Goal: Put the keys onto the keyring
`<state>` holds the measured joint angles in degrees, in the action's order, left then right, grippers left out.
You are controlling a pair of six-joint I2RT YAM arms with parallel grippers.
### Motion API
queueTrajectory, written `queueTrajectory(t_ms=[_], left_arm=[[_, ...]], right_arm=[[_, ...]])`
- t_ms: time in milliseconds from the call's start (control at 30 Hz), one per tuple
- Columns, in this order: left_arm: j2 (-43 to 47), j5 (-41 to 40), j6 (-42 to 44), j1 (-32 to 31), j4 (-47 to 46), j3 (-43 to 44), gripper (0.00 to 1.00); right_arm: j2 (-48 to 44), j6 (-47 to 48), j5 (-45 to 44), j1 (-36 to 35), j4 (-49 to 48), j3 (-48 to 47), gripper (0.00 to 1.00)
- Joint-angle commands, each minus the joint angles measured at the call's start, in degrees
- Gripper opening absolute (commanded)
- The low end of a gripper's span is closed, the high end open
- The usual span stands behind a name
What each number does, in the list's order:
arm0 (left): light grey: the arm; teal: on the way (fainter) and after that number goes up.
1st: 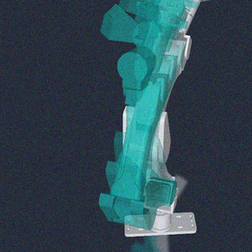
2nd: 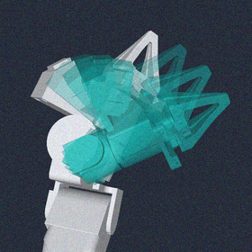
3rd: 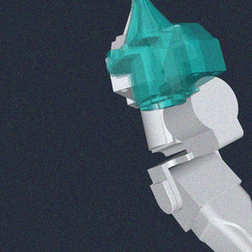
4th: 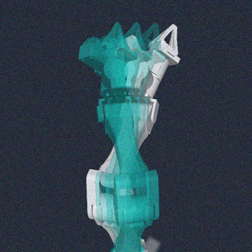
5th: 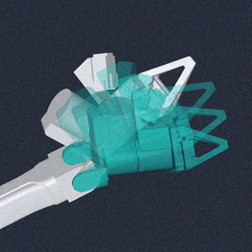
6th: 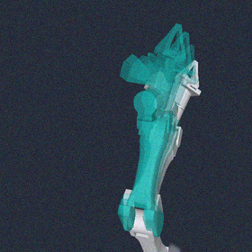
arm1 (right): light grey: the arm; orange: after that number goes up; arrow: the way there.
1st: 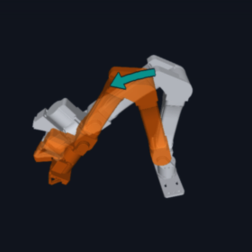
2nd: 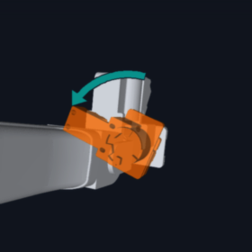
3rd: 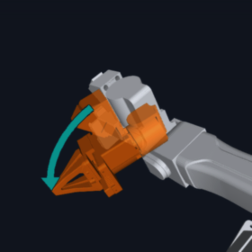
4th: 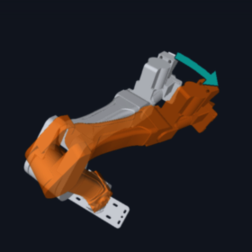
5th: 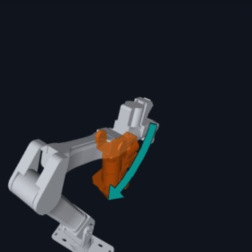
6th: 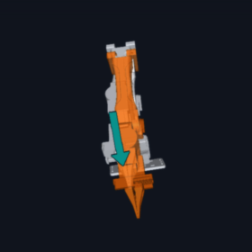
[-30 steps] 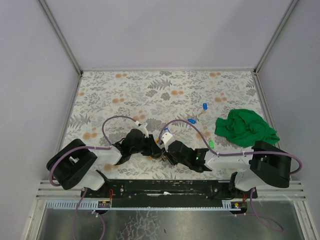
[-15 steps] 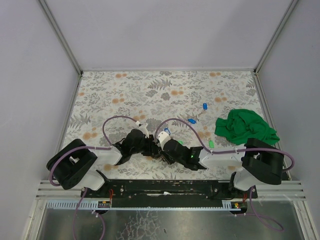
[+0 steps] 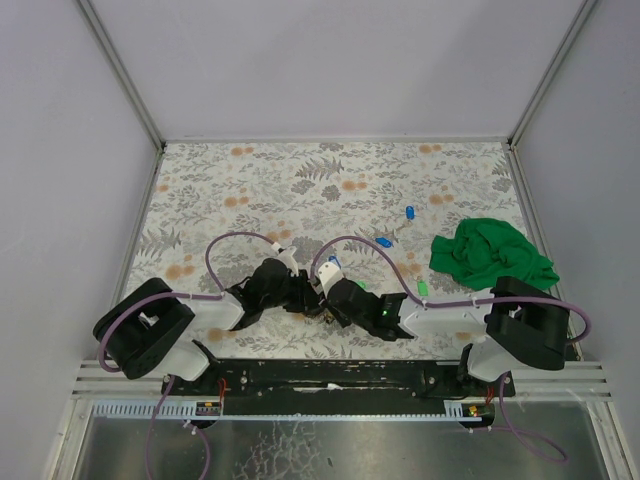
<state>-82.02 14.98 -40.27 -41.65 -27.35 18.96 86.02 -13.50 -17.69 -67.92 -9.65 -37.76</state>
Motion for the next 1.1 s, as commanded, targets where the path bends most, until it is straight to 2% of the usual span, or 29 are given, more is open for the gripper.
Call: queueTrajectory(t_ms=[0,267,633,1067], left_arm=[[-0.8,-0.8,0.0,-0.5,-2.3,1.5,0.23],[-0.9,-0.6,0.0,-0.8,-2.1,1.8,0.23],[-1.2,-0.6,-0.1,-1.2,-2.2,2.0,0.22],[-1.3,-0.7,0.0,-1.5,-2.4,1.7,0.2]], right_arm=[[-2.2,0.2,-3.0,0.2,1.1,-1.4,0.24],[-1.1,0.6,-1.1,0.4,-0.1,-1.4,0.19],[0.5,1.0,2.6,0.5,-0.9,-2.6,0.18],[0.6,2.4,0.4,0.6,-1.7,-2.8,0.1]])
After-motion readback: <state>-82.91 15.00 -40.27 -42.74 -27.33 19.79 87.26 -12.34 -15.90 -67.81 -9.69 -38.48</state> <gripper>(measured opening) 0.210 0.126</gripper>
